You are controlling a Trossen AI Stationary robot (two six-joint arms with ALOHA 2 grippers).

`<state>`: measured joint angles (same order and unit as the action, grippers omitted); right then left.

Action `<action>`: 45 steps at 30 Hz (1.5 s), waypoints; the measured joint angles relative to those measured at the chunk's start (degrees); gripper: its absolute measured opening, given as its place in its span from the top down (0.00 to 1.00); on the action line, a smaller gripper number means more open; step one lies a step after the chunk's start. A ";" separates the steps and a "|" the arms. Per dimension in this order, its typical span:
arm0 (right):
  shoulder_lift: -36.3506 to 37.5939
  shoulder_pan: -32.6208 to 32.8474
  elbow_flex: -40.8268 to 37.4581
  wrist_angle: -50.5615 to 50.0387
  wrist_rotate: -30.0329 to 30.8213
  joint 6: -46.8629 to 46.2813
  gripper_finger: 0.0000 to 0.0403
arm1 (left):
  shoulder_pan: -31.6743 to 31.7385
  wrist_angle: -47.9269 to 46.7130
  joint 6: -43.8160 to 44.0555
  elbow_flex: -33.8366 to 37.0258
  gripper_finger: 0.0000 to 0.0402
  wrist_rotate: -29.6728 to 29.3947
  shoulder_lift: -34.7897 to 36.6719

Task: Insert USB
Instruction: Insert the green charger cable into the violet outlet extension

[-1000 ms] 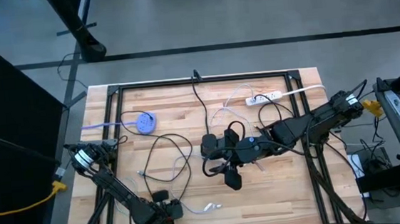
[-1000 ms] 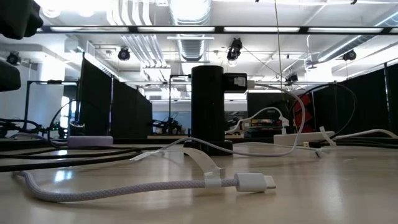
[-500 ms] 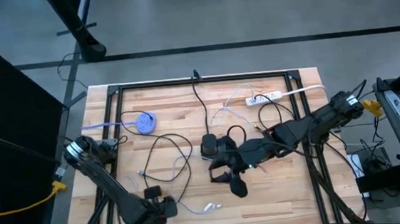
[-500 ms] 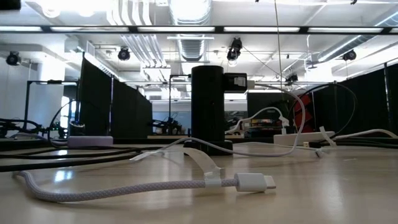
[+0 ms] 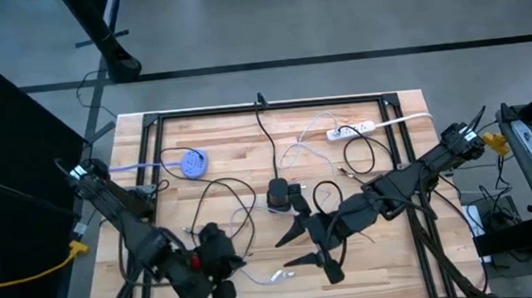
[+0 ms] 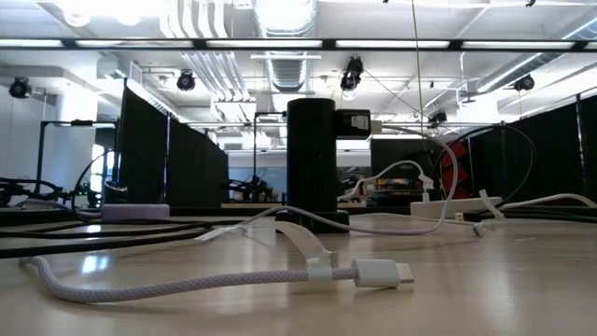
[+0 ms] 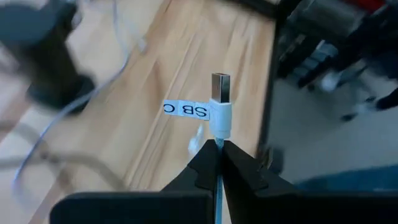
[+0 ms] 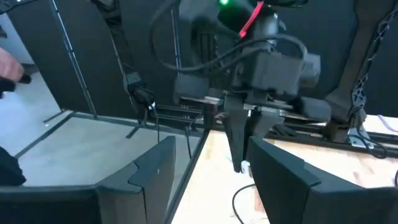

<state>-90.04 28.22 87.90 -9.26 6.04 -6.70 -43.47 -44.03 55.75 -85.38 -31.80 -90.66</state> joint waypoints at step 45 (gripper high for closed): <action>-5.29 -3.00 0.07 -5.95 2.37 -9.30 0.54 | 8.97 8.30 -17.64 0.02 1.00 11.46 -0.10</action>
<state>-95.33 25.22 87.96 -15.21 8.41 -16.00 -34.50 -35.73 38.10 -85.36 -20.33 -90.76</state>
